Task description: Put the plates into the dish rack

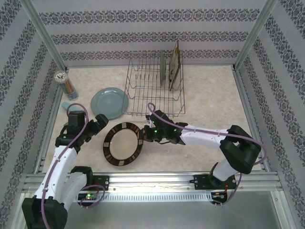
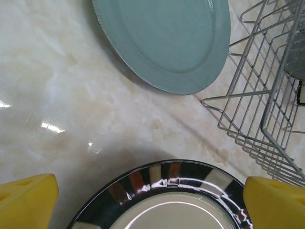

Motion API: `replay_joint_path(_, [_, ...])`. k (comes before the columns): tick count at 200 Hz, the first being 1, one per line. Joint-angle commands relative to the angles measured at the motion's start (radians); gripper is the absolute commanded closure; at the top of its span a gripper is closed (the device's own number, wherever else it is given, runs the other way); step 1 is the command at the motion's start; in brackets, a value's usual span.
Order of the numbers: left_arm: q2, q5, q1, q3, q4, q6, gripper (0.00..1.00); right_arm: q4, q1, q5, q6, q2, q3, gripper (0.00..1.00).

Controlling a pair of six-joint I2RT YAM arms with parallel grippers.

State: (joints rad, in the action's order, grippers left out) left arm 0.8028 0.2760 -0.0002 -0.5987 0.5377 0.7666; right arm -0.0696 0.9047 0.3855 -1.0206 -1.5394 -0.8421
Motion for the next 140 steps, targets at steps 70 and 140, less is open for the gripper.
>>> replay_joint_path(70, [-0.019,-0.017,-0.008,-0.048,0.055,-0.028,0.0,-0.023,-0.02,0.108,0.063,0.054,-0.161,1.0])
replay_joint_path(140, [-0.008,-0.028,-0.009,-0.097,0.055,-0.043,0.0,0.023,-0.054,0.121,0.102,0.044,-0.244,1.0])
